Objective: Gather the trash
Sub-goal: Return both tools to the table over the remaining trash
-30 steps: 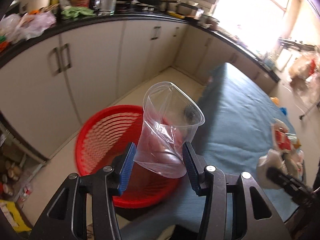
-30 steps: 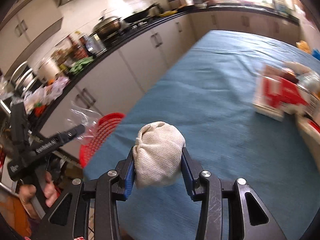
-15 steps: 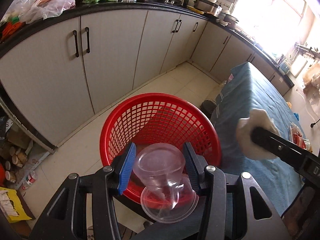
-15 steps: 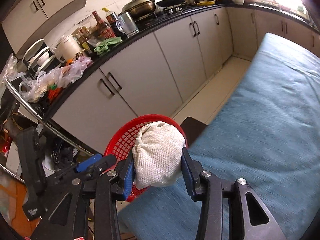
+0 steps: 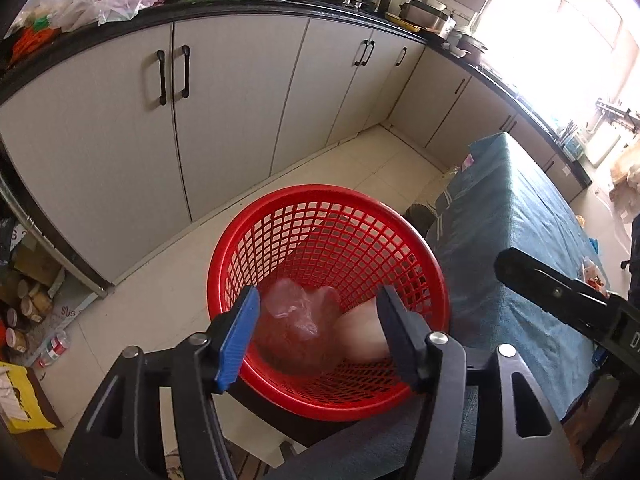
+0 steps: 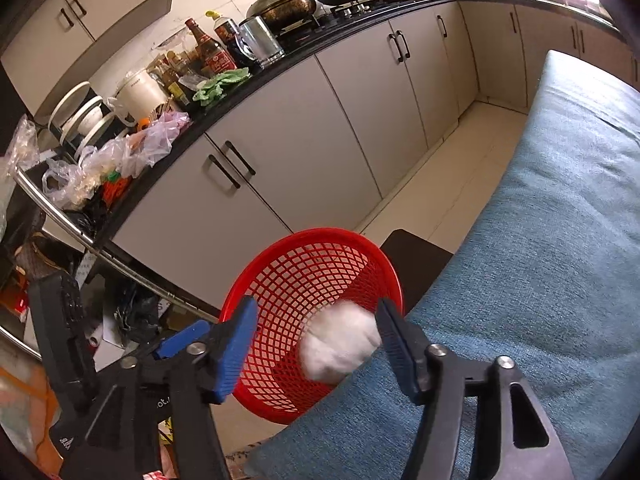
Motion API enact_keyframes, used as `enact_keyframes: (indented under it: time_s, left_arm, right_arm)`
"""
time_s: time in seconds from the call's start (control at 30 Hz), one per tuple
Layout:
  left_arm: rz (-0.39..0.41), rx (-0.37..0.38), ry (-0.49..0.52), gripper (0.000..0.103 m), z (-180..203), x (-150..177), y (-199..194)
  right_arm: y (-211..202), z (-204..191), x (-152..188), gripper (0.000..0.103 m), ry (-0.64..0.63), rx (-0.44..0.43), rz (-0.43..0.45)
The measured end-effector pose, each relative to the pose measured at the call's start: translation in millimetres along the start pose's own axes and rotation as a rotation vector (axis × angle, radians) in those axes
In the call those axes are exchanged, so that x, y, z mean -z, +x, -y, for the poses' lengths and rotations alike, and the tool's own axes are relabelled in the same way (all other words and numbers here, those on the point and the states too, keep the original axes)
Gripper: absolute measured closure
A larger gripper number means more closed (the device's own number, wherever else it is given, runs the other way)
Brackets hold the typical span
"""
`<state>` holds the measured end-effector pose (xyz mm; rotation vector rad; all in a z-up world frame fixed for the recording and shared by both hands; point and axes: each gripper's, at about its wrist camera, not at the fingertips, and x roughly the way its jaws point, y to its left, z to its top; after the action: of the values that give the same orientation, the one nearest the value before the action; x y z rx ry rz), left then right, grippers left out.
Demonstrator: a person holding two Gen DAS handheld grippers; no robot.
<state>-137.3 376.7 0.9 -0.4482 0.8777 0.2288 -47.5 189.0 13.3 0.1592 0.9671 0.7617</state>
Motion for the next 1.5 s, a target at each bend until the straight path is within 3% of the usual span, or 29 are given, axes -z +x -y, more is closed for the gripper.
enact_keyframes:
  time_s: [0.3, 0.6, 0.9, 1.27, 1.5]
  left_arm:
    - [0.034, -0.015, 0.009, 0.038, 11, -1, -15]
    - [0.082, -0.013, 0.117, 0.032, 55, 5, -35]
    - [0.075, 0.059, 0.248, 0.03, 124, 21, -44]
    - [0.029, 0.192, 0.433, 0.029, 223, 43, -41]
    - [-0.043, 0.298, 0.54, 0.029, 288, 66, -31]
  right_arm:
    - [-30, 14, 8, 0.029, 0.035, 0.009, 0.045]
    - [-85, 53, 27, 0.026, 0.111, 0.084, 0.125]
    - [-141, 95, 53, 0.025, 0.185, 0.134, 0.187]
    - [-228, 154, 101, 0.021, 0.254, 0.278, 0.287]
    - [-277, 202, 134, 0.019, 0.337, 0.381, 0.321]
